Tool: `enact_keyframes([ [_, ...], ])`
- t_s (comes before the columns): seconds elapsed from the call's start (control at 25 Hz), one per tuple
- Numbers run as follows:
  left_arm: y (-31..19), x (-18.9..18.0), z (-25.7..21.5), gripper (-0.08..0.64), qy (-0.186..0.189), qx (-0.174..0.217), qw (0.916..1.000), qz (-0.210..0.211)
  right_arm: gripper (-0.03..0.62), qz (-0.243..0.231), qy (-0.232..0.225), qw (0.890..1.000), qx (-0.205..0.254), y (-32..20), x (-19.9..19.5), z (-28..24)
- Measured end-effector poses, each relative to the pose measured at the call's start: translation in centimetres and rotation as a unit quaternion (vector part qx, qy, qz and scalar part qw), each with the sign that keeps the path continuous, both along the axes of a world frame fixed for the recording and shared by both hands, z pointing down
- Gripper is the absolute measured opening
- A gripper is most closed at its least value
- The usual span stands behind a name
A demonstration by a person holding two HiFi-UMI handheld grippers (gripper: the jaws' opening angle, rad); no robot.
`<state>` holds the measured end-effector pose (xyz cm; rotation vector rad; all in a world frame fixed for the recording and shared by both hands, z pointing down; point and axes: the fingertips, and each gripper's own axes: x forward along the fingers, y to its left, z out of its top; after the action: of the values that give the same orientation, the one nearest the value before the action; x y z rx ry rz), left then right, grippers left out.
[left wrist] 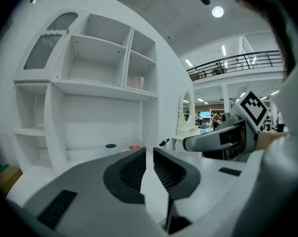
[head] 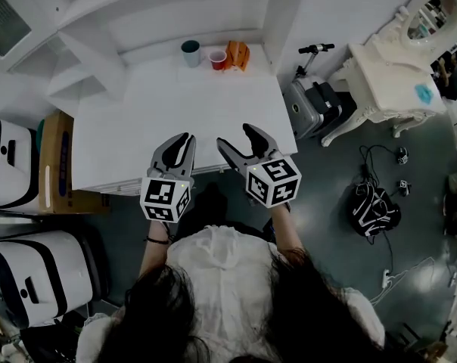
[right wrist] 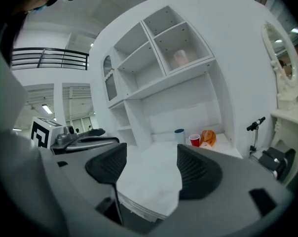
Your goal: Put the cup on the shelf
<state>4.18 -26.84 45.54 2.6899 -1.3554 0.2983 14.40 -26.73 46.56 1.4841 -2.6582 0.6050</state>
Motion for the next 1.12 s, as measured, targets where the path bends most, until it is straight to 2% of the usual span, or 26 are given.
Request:
enact_keyframes([
  [0.16, 3.5, 0.6, 1.3, 0.043, -0.001, -0.017, 0.9999, 0.004, 0.307, 0.002, -0.006, 1.0, -0.013, 4.0, 0.0, 1.2],
  [0.36, 7.5, 1.4, 2.5, 0.044, -0.01, -0.032, 0.9993, 0.014, 0.208, 0.018, -0.012, 0.999, -0.024, 7.6, 0.5, 2.4],
  [0.48, 9.1, 1.4, 2.5, 0.043, -0.015, -0.032, 0.9993, 0.015, 0.178, 0.018, -0.016, 0.999, -0.027, 9.0, 0.3, 2.7],
  [0.8, 11.5, -1.3, 1.9, 0.044, -0.025, -0.028, 0.9993, -0.007, 0.16, -0.008, -0.016, 0.999, -0.035, 10.8, -2.8, 3.2],
  [1.12, 13.9, -6.5, 1.9, 0.043, -0.028, -0.027, 0.9991, -0.02, 0.155, -0.021, -0.014, 0.999, -0.036, 12.5, -7.9, 3.3],
])
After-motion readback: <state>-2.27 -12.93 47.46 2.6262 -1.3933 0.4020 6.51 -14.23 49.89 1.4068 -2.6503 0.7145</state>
